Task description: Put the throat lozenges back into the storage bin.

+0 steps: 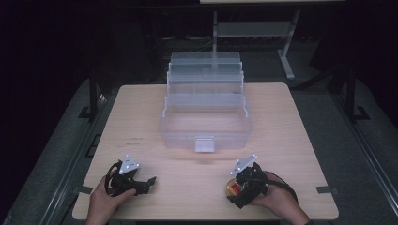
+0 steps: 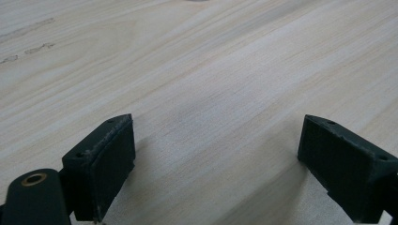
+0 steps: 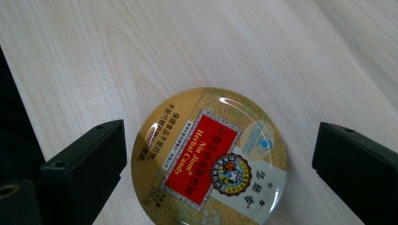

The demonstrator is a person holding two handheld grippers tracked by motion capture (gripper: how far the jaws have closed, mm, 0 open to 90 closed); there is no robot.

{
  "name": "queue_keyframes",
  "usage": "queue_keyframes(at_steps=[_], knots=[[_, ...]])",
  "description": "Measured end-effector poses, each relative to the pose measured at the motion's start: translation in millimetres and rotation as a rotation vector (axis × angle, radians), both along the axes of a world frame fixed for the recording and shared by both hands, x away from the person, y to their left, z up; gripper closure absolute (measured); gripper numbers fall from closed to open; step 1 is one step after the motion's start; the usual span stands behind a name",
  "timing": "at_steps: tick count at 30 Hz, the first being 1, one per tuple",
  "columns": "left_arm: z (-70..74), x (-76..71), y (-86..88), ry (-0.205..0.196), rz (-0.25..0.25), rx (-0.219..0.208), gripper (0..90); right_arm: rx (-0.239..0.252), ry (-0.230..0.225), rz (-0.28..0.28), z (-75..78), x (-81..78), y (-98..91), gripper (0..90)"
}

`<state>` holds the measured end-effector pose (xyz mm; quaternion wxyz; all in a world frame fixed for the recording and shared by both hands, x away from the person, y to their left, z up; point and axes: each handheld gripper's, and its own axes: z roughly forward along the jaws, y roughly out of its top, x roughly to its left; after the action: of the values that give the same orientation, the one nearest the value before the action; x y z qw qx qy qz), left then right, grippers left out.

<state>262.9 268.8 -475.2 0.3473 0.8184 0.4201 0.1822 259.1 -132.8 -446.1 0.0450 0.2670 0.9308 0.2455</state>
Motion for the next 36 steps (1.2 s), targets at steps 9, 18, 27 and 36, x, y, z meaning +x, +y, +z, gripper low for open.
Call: queue_keyframes(at_steps=[9, 18, 27, 36], knots=[[0.0, 0.0, 0.1, 0.0, -0.001, 0.001, 10.5, -0.018, 0.006, 0.008, -5.2, 0.2, 3.3, 3.9], [0.0, 0.1, 0.0, 0.0, -0.001, 0.001, 10.6, -0.033, 0.013, 0.015, -8.0, -0.5, 5.1, 5.8], [0.0, 0.0, 0.0, 0.0, 0.0, 0.0, 10.5, -0.05, 0.011, 0.027, -9.7, -1.9, 6.1, 11.7], [0.0, 0.0, 0.0, 0.0, 0.0, 0.0, 10.6, -0.05, 0.007, 0.029, -9.1, -2.8, 6.0, 14.4]])
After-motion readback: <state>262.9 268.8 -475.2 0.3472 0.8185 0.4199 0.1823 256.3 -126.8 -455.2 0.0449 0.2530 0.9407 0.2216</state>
